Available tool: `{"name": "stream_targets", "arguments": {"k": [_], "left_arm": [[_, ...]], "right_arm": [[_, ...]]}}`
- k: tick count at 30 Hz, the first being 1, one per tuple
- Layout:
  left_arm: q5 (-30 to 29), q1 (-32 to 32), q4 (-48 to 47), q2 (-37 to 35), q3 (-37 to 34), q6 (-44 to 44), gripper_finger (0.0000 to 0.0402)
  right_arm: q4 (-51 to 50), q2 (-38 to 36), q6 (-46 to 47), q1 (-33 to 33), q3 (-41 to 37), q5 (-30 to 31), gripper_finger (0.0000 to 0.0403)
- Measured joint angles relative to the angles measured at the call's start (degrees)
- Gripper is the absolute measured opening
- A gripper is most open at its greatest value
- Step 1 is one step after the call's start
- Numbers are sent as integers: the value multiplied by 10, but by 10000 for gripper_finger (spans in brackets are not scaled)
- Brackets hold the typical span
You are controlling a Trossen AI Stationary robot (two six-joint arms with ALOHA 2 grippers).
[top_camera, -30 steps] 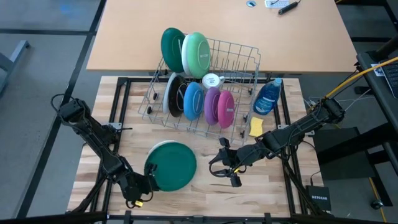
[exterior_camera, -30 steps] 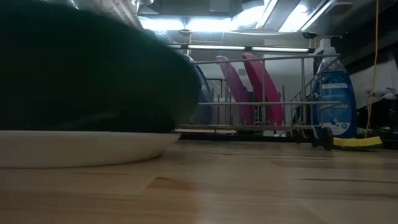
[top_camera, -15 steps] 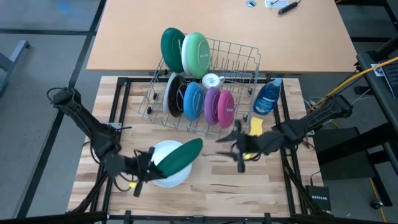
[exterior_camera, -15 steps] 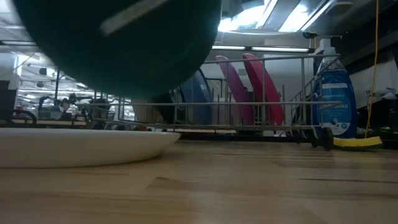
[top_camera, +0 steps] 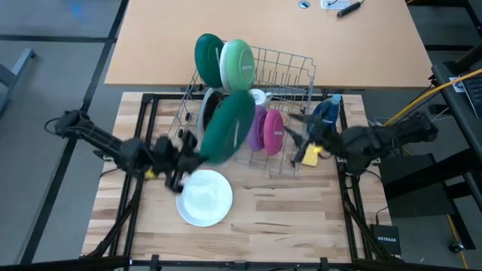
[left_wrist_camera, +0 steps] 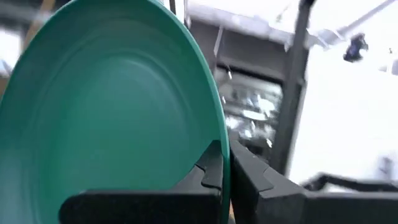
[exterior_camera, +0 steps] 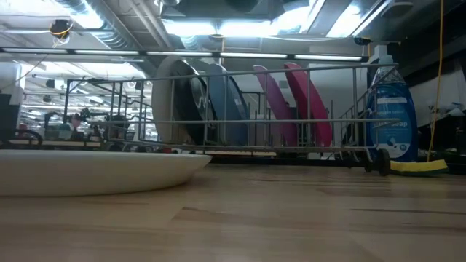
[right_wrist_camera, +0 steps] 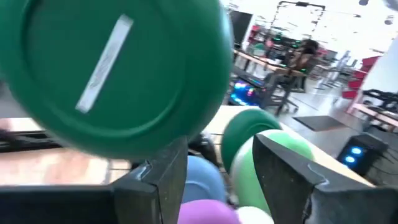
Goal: Sort dishes
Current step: Put the dark green plate in the dish rack
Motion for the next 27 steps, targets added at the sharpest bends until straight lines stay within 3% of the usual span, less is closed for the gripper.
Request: {"name": "stream_targets", "arguments": {"k": [3, 11, 16, 21, 27], "left_arm": [[61, 97, 16, 0, 0, -25, 0], [240, 371, 10, 39, 34, -173, 0], [307, 460, 17, 132, 146, -329, 0], [321, 487, 16, 256, 315, -468, 0], [306, 523, -82, 358, 472, -620, 0]], "right_arm": [[0, -10, -22, -73, 0, -62, 186], [57, -13, -51, -306, 0, -322, 186], [88, -13, 91, -416, 0, -434, 186], [87, -9, 234, -485, 0, -482, 186], [97, -18, 320, -525, 0, -464, 186]]}}
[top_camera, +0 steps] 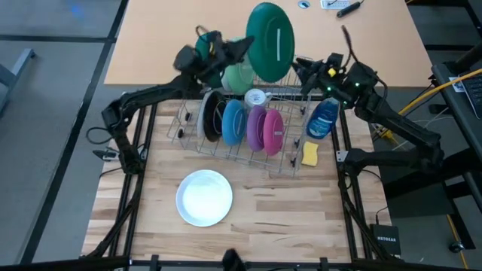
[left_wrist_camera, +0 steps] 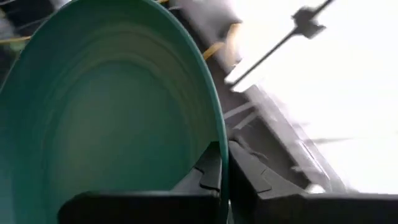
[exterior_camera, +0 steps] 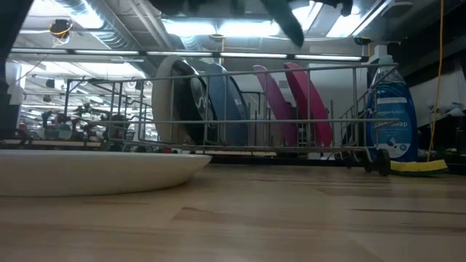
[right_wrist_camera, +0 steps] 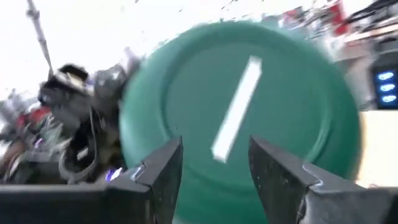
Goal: Sort dishes
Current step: Put the dark green plate in the dish rack
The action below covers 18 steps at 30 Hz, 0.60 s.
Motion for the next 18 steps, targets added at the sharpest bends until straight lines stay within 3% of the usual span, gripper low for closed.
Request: {"name": "stream_targets", "arguments": {"k": [6, 14, 18], "left_arm": [[-3, 32, -163, 22, 37, -13, 0], [-42, 76, -215, 33, 38, 28, 0], [-43, 80, -202, 59, 38, 2, 0]], "right_arm": [[4, -6, 16, -22, 0, 59, 186], [-27, 10, 13, -66, 0, 59, 186], [-37, 28, 13, -88, 0, 59, 186]]}}
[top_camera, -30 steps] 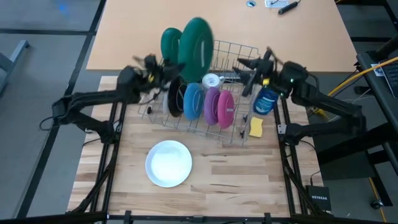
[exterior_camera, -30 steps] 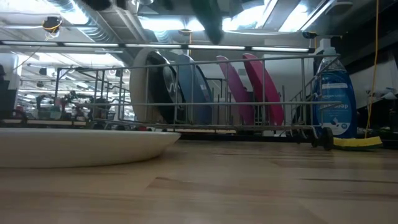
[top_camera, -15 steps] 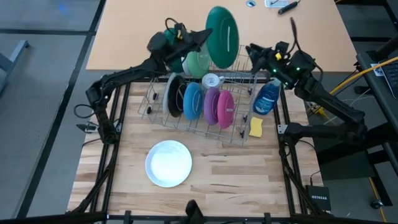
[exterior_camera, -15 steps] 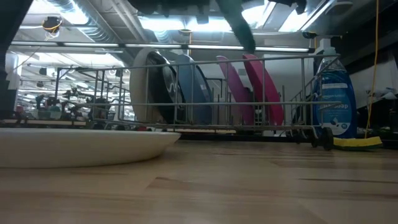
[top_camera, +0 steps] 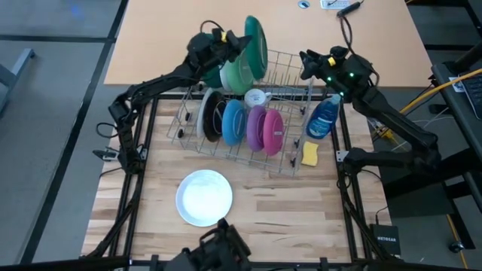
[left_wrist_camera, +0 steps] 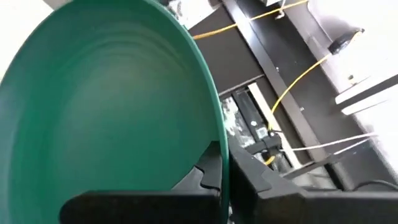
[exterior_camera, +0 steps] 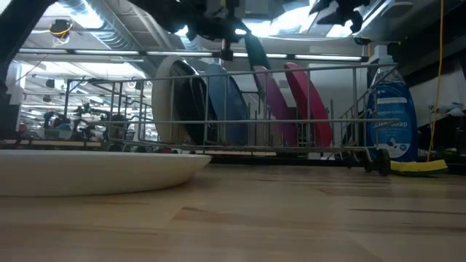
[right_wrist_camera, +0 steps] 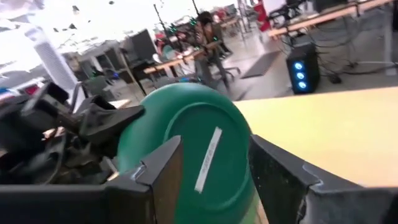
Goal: Sort dishes
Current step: Put the dark green plate in the dish rack
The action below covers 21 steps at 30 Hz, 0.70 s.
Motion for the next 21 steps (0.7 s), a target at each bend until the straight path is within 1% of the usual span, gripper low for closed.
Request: {"name": "stream_targets", "arguments": {"k": [2, 4, 7, 11, 17, 21], "left_arm": [[5, -4, 10, 15, 0, -27, 0], [6, -10, 26, 30, 0, -48, 0], [8, -17, 58, 54, 3, -61, 0], [20, -24, 62, 80, 23, -74, 0], [28, -31, 58, 117, 55, -73, 0], [28, -31, 64, 132, 64, -69, 0]], "right_arm": [[-2, 11, 0, -7, 0, -5, 186], [-2, 20, 0, -16, 0, -25, 186], [-1, 28, 0, -32, 0, -59, 186], [-2, 35, 0, -46, 0, -89, 186], [-2, 38, 0, -52, 0, -97, 186], [-2, 38, -1, -52, 0, -106, 186]]}}
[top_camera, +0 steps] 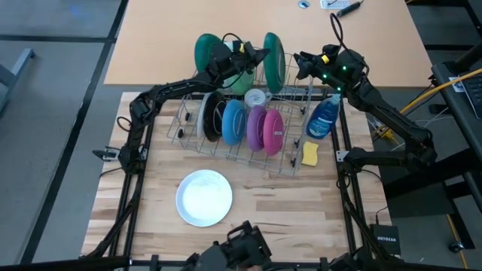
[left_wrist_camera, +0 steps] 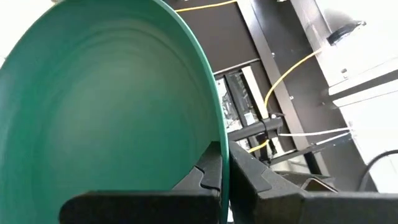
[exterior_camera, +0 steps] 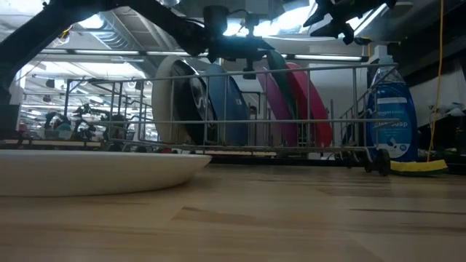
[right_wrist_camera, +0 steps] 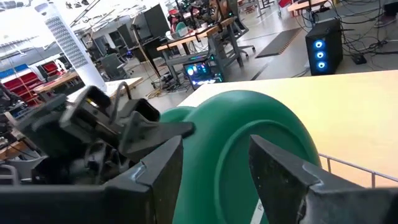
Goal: Sort dishes
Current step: Put the dark green plate in the dish rack
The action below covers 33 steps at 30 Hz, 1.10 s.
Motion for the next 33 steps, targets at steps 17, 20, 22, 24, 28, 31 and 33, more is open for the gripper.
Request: {"name": "stream_targets", "arguments": {"k": [17, 20, 22, 24, 28, 31, 33], "left_arm": [[-15, 11, -92, 12, 0, 11, 0], [-35, 9, -99, 12, -1, 17, 3], [-48, 8, -100, 12, -1, 32, 8], [-59, 7, -99, 12, -1, 45, 14], [-86, 4, -99, 12, -1, 40, 30], [-97, 3, -97, 12, -1, 42, 44], [-98, 3, -96, 12, -1, 41, 56]], "right_arm": [[-4, 0, -1, 0, 0, 0, 186], [-4, 0, -1, 1, 0, 0, 186], [-6, 0, -1, 1, 0, 0, 186], [-15, 0, -1, 1, 0, 0, 186], [-38, 0, -1, 1, 0, 0, 186], [-50, 0, -1, 1, 0, 0, 186], [-58, 0, -1, 1, 0, 0, 186]]}}
